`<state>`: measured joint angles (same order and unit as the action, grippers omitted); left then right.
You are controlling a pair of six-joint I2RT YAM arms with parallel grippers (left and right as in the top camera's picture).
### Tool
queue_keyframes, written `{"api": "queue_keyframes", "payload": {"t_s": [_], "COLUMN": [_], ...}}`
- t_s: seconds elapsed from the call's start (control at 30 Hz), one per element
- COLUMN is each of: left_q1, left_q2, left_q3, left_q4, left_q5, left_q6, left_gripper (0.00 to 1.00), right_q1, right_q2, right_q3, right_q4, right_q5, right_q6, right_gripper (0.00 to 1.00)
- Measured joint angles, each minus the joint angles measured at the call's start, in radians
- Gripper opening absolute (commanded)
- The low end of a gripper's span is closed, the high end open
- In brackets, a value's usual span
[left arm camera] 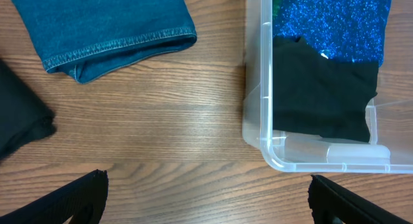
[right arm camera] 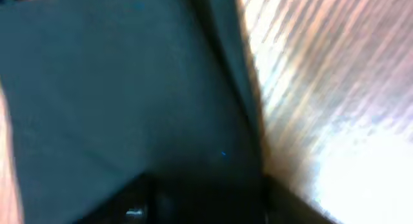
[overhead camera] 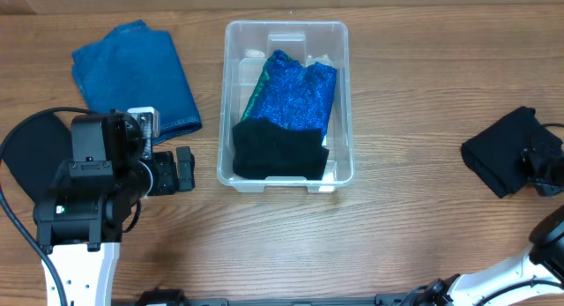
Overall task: Pack container
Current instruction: 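Grasp the remaining black cloth piece on the right with the right gripper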
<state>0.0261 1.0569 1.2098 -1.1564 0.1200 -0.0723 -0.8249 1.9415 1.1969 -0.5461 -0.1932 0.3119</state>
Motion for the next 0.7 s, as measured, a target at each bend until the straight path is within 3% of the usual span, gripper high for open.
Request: {"api": "queue_keyframes", "payload": {"t_s": [0.07,0.4,0.57,0.7], "left_q1": [0.0,0.0,0.0,0.0], "left_q2": [0.0,0.0,0.0,0.0], "left_q3": [0.0,0.0,0.0,0.0], "left_q4": [0.0,0.0,0.0,0.0], "left_q5": [0.0,0.0,0.0,0.0], "left_q6": [0.0,0.0,0.0,0.0], "left_gripper": [1.0,1.0,1.0,1.0], "right_q1": [0.0,0.066,0.322,0.618], "right_q2": [0.005,-0.055,-0.307,-0.505], "right_q3": [0.0,0.001,0.09,0.2], "right_q4": [0.002,-0.004,-0.085,-0.13], "right_q5": [-0.05,-0.409,-0.465,-0.472], "right_q6": [-0.003,-0.043,-0.136,-0.224], "right_gripper": [0.04,0.04,0.04,0.04]}}
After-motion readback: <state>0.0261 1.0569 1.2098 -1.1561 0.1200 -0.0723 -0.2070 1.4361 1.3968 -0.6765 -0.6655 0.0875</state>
